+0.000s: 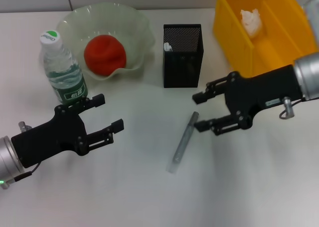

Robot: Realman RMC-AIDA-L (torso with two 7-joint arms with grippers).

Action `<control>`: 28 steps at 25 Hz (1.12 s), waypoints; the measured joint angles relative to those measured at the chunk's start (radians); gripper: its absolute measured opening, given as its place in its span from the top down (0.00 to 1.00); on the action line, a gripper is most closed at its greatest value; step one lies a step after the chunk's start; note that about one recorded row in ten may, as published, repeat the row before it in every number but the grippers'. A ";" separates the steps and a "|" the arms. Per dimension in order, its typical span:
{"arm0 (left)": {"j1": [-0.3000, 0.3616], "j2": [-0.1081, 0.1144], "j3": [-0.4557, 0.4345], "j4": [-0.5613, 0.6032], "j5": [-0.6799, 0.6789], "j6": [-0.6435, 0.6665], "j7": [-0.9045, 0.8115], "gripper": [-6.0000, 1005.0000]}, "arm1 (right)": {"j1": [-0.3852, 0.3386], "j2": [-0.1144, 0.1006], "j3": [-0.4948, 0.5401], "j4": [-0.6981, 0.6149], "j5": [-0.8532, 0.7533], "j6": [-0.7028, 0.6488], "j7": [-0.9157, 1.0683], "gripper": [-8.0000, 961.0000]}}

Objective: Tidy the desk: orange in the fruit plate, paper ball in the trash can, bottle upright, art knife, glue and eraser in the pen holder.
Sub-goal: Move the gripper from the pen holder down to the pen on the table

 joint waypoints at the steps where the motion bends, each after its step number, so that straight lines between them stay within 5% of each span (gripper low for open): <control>1: 0.000 0.000 0.001 0.001 0.001 0.002 -0.002 0.20 | 0.010 0.002 -0.014 0.000 -0.012 0.001 0.000 0.33; 15: 0.000 0.010 0.005 0.003 0.015 0.031 -0.032 0.20 | 0.111 0.042 -0.282 0.008 -0.120 0.095 -0.028 0.34; 28: 0.001 0.014 0.003 0.007 0.017 0.036 -0.069 0.20 | 0.172 0.050 -0.471 -0.041 -0.163 0.102 -0.026 0.34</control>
